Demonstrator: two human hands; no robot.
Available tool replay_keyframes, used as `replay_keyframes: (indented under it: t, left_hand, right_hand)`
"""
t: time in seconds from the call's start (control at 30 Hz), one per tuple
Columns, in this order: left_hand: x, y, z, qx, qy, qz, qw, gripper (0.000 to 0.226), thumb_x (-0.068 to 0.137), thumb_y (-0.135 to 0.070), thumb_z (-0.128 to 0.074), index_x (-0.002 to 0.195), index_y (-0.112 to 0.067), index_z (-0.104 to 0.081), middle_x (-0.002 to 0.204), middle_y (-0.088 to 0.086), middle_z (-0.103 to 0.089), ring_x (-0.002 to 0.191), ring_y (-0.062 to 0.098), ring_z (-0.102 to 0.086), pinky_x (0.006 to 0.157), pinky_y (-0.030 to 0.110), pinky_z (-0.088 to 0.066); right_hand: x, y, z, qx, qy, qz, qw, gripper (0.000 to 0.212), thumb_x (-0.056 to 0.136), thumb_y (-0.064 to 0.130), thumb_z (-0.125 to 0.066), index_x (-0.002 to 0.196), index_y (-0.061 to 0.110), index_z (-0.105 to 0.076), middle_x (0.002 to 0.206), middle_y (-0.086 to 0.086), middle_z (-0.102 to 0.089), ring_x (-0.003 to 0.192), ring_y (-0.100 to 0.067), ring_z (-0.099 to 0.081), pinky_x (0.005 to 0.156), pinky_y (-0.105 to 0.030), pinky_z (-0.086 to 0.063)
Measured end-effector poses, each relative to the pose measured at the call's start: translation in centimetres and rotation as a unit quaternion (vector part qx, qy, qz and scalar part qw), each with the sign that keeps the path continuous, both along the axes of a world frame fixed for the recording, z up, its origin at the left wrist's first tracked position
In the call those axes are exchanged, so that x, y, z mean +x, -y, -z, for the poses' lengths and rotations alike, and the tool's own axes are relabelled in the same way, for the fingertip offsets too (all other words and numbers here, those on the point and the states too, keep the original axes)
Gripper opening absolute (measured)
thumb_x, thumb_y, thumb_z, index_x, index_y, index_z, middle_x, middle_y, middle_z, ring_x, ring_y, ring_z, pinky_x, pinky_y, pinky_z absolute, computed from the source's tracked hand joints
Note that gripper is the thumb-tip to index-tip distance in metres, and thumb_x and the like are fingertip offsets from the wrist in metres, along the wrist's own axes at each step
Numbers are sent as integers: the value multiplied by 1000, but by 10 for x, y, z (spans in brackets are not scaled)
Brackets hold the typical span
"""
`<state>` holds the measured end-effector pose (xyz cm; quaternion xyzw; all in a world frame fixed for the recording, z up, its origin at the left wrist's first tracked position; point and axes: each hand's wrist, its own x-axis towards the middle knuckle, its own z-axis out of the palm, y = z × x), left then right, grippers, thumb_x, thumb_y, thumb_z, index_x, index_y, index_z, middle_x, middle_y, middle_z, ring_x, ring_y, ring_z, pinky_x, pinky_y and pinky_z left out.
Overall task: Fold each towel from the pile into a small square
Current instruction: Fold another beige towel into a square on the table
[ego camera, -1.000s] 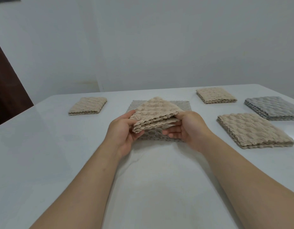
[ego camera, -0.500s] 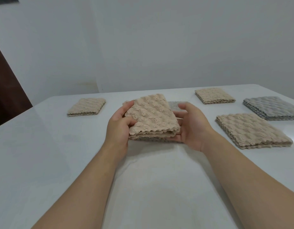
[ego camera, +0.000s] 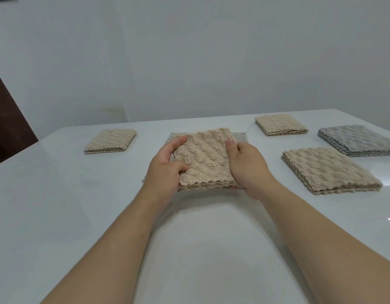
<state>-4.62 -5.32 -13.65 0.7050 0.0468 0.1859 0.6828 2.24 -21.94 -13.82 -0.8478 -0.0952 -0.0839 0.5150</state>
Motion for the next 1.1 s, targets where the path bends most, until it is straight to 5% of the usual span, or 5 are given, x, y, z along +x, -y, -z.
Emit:
replay_keyframes:
  t: [0.2,0.33,0.47,0.73,1.1]
  left_hand:
    - [3,-1,3,-54,-67,-3,996,78,82,0,-67,150,-24,-37,124,5,-66,87,16,-72,67,32,-58]
    - [1,-7,-4,-209,-143,29,967,49,93,-41,-63,127,-5,-65,104,9,-76,100,29,-70,100,50,-52]
    - [-2,-6,-7,-263,-150,69,951,49,100,-50,-52,122,-11,-70,116,11,-75,110,29,-71,102,44,-50]
    - [1,-4,-2,-90,-20,-75,993,25,96,-38,-67,103,-15,-71,97,5,-79,93,23,-76,92,50,-58]
    - [-3,-2,-1,81,47,-144,985,53,90,-61,-62,82,-9,-60,73,0,-66,70,13,-60,75,47,-55]
  right_hand:
    - [3,1,0,-24,16,18,999,45,108,45,-34,72,17,-40,69,1,-47,60,-14,-42,51,-30,-27]
    - [0,0,-3,-10,36,-8,999,46,107,47,-36,73,16,-40,65,1,-46,59,-20,-46,52,-34,-38]
    - [-10,-5,-3,-47,52,-65,995,43,106,50,-36,77,19,-42,66,-2,-52,57,-23,-53,55,-37,-47]
    - [-12,0,-7,64,4,-94,994,61,100,59,-38,101,8,-71,103,-9,-73,98,-23,-66,92,-39,-47]
    - [-15,-8,-2,63,95,-43,993,42,106,50,-32,84,19,-50,76,8,-54,68,-3,-48,67,-27,-39]
